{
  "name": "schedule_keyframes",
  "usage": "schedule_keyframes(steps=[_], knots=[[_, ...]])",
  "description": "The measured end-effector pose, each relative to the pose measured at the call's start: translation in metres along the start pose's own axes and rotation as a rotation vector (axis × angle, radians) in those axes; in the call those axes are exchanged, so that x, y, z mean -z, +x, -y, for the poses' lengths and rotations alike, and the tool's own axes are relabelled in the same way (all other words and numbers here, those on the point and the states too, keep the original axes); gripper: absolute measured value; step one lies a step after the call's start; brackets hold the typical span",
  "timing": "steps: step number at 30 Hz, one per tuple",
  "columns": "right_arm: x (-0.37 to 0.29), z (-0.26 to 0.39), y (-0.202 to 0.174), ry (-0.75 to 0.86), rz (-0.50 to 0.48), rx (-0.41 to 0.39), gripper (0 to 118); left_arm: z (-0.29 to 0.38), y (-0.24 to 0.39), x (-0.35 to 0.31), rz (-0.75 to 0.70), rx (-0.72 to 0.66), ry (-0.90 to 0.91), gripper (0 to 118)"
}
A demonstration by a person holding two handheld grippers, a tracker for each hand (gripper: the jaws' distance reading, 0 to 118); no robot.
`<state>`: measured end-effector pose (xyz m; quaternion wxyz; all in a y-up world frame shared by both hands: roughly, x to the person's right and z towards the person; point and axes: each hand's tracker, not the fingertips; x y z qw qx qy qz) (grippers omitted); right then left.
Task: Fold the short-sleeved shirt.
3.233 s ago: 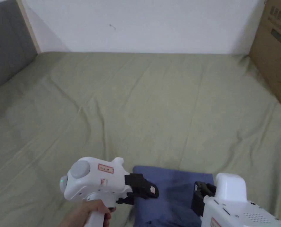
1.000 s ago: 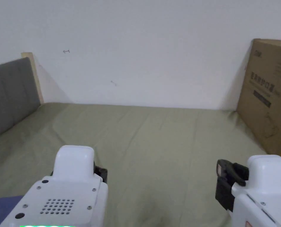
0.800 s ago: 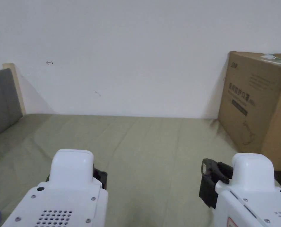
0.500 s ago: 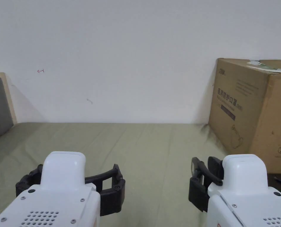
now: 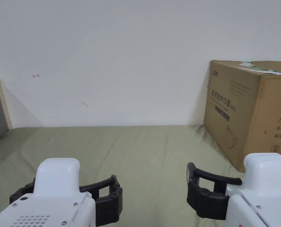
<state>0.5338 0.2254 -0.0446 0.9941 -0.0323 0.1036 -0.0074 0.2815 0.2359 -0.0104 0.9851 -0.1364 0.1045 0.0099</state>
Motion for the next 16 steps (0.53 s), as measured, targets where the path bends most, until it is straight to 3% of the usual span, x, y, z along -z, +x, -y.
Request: schedule_keyframes(steps=[5,11,16], knots=[[0.0,0.0,0.002,-0.019,-0.003,0.026,118,-0.002,-0.008,-0.006,0.122,-0.132,-0.002,108],[-0.002,0.004,0.001,-0.028,-0.004,0.03,118,-0.002,0.003,-0.011,0.05,-0.008,0.04,108],[-0.004,0.002,-0.002,-0.026,-0.014,0.022,118,-0.001,0.003,-0.012,0.064,-0.021,0.034,108]])
